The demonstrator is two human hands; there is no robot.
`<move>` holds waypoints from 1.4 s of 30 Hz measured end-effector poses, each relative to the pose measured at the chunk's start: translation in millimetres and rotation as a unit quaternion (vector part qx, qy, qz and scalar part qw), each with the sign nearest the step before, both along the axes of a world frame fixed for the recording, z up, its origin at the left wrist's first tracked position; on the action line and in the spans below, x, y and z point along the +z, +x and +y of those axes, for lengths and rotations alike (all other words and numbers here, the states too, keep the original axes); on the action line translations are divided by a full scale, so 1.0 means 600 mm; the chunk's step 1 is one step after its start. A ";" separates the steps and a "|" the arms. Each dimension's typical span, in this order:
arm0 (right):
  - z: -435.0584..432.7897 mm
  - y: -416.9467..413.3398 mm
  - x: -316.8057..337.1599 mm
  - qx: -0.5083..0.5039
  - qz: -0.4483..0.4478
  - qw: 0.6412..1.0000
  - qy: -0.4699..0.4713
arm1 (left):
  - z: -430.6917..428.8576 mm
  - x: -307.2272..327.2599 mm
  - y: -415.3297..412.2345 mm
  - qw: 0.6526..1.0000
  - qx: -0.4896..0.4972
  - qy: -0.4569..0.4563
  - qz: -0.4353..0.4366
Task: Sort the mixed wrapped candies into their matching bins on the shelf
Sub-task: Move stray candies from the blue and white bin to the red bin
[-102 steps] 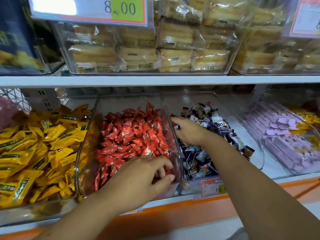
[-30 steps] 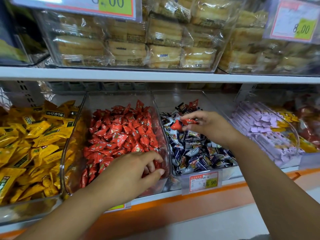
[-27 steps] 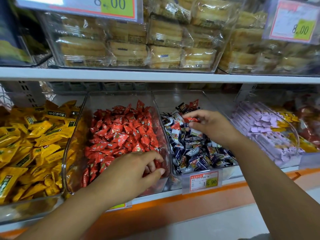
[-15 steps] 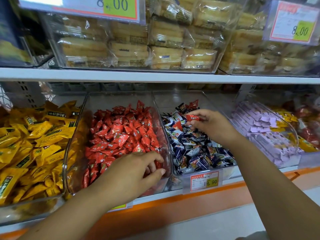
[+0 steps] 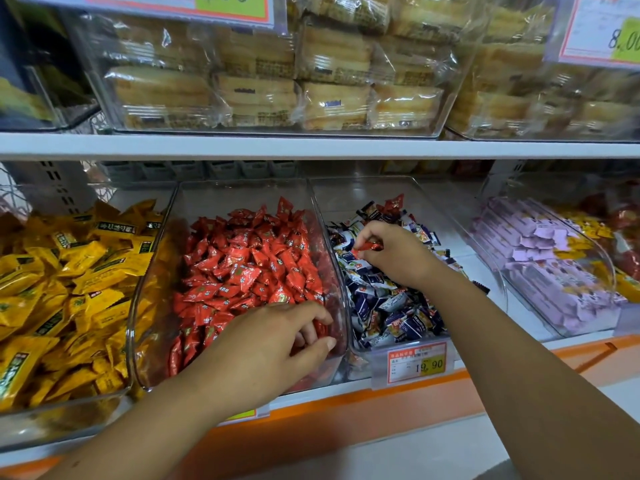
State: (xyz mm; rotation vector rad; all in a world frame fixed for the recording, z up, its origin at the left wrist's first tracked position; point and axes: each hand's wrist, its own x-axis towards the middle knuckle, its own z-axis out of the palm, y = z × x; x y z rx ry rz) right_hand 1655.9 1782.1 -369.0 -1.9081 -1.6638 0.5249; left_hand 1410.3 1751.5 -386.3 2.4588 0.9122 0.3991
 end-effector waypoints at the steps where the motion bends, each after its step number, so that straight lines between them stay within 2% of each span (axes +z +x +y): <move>1: 0.000 0.001 -0.001 -0.003 0.008 1.000 0.005 | 0.000 0.000 -0.001 1.000 -0.001 -0.001 -0.001; 4: -0.006 -0.001 0.017 -0.022 0.014 0.999 0.047 | 0.001 0.000 0.000 1.000 -0.004 -0.002 -0.001; 7: -0.014 -0.023 0.060 -0.016 0.015 0.991 0.132 | 0.002 0.000 0.001 1.000 -0.008 0.001 0.001; 9: -0.020 -0.054 0.089 0.014 0.080 0.982 0.170 | 0.003 0.000 0.002 1.000 -0.007 0.000 0.002; 10: -0.023 -0.069 0.099 0.043 0.101 0.981 0.159 | 0.003 0.000 0.002 1.000 -0.007 -0.002 0.001; 13: -0.028 -0.078 0.104 0.106 0.066 0.991 0.050 | 0.003 -0.001 0.001 1.000 -0.006 -0.007 -0.005; 15: -0.039 -0.050 0.111 0.073 0.022 0.997 0.018 | 0.002 0.000 -0.001 1.000 -0.008 -0.005 -0.005; 16: -0.050 -0.026 0.115 0.044 -0.028 0.999 -0.010 | 0.001 0.001 -0.001 1.000 -0.009 -0.003 -0.002; 18: -0.078 0.020 0.122 0.005 -0.148 0.980 -0.132 | -0.002 0.006 -0.001 1.000 -0.009 0.002 0.010; 20: -0.106 0.045 0.120 -0.007 -0.217 0.943 -0.254 | -0.005 0.012 0.003 1.000 0.001 0.015 0.027; 22: -0.119 0.042 0.109 -0.001 -0.222 0.923 -0.315 | -0.010 0.016 0.012 0.998 0.024 0.041 0.038; 24: -0.113 0.030 0.086 0.007 -0.221 0.919 -0.328 | -0.014 0.019 0.026 0.996 0.052 0.052 0.055; 27: -0.095 0.019 0.038 0.020 -0.214 0.940 -0.265 | -0.017 0.016 0.048 0.992 0.073 0.055 0.083; 31: -0.069 0.025 0.005 0.006 -0.132 0.982 -0.135 | -0.015 0.008 0.054 0.995 0.071 0.023 0.071; 37: -0.007 0.024 -0.012 -0.073 -0.097 0.992 0.026 | -0.012 0.000 0.055 0.997 0.067 0.007 0.039; 42: 0.017 0.027 -0.001 -0.089 0.019 0.991 0.103 | -0.012 -0.004 0.052 0.997 0.066 -0.009 0.025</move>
